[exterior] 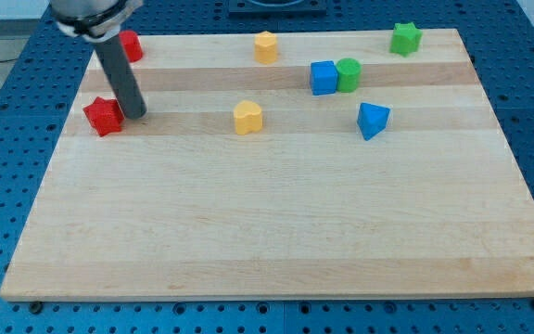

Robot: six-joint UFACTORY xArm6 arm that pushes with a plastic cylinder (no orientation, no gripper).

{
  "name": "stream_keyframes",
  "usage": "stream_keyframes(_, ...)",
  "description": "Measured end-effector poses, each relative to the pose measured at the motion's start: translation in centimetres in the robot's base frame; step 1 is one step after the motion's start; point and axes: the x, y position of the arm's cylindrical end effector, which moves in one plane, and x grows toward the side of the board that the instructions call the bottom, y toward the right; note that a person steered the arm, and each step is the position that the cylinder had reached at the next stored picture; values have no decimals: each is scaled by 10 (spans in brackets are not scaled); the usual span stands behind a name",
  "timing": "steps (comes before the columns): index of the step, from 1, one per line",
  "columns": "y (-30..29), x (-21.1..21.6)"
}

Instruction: Touch the top of the red star

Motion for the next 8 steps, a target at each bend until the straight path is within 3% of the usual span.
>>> stream_keyframes(1,-7,-24)
stream_keyframes(3,-62,-9)
stream_keyframes(7,-57,-5)
stream_keyframes(8,-17,-20)
